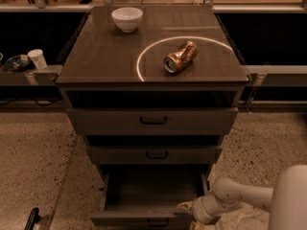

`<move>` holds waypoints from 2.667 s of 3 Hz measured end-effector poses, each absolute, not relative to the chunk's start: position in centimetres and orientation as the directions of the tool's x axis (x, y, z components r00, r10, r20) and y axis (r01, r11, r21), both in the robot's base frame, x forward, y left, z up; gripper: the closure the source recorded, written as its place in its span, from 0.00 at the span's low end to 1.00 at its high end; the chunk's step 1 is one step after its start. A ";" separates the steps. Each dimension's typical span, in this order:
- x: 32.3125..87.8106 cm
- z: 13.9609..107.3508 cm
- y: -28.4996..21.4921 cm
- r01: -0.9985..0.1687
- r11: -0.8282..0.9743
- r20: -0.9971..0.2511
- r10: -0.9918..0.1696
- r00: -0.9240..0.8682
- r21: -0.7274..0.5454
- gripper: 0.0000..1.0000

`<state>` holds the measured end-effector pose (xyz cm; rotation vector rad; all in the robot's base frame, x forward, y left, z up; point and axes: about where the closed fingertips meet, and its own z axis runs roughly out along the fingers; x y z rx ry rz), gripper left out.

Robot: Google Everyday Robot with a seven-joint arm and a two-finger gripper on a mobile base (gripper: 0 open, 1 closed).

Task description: Open bottom drawer

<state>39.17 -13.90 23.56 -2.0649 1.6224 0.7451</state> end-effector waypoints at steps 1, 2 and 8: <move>41.6 24.7 -14.4 -0.977 -0.213 -0.627 -0.757 0.185 -0.032 0.38; 44.3 24.1 -14.6 -0.985 -0.170 -0.627 -0.763 0.156 -0.039 0.41; 48.5 13.3 -16.1 -0.986 -0.082 -0.627 -0.778 -0.027 0.145 1.00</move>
Offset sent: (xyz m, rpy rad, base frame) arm 0.1049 -0.0145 -0.0064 -0.0039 -0.0726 -0.1507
